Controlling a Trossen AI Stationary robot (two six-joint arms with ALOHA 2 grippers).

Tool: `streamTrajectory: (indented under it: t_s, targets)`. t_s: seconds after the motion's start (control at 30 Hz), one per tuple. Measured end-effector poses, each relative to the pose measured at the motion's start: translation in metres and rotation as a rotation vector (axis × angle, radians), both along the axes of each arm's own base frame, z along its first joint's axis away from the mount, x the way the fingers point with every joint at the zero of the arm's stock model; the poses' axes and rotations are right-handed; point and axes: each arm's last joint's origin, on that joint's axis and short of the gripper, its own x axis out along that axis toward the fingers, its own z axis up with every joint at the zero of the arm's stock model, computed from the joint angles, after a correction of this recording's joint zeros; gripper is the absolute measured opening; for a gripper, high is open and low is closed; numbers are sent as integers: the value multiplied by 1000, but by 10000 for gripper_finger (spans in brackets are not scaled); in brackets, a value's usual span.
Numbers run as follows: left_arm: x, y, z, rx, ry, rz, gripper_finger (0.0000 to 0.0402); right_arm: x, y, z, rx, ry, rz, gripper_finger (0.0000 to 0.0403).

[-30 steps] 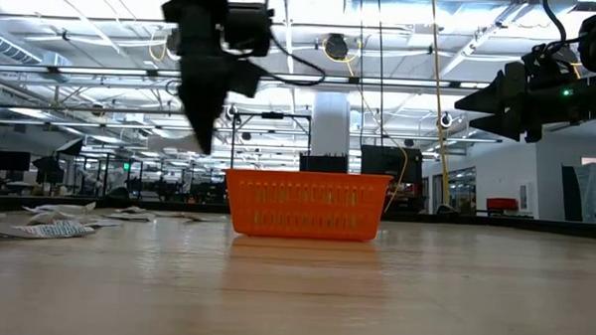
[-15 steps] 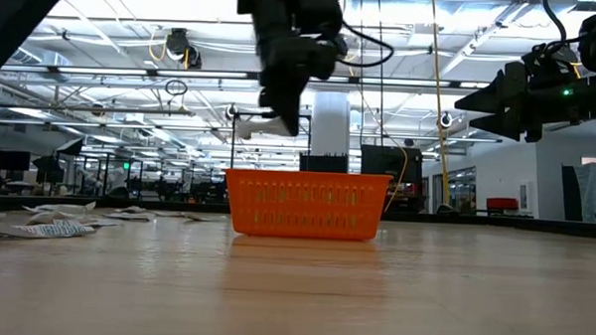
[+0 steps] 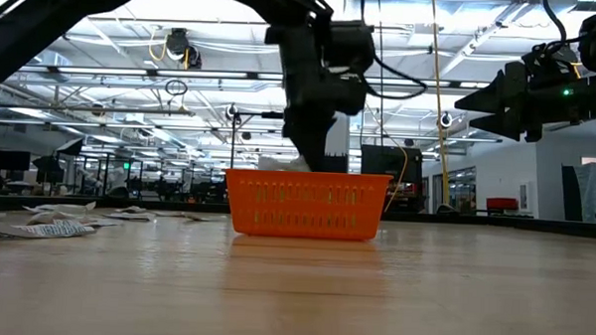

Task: Pick & Place First Aid Supplies
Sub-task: Put the green bandage into the green bin

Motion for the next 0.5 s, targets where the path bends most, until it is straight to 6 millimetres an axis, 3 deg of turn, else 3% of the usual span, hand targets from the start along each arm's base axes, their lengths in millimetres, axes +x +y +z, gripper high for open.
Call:
streamTrajectory:
  t_s: [0.27, 0.5]
  targets:
    - [1, 2, -5, -5, 4, -42, 20, 0, 0, 0, 0, 0, 0, 393]
    - [6, 2, -4, -32, -51, -28, 131, 0, 0, 0, 0, 0, 0, 393]
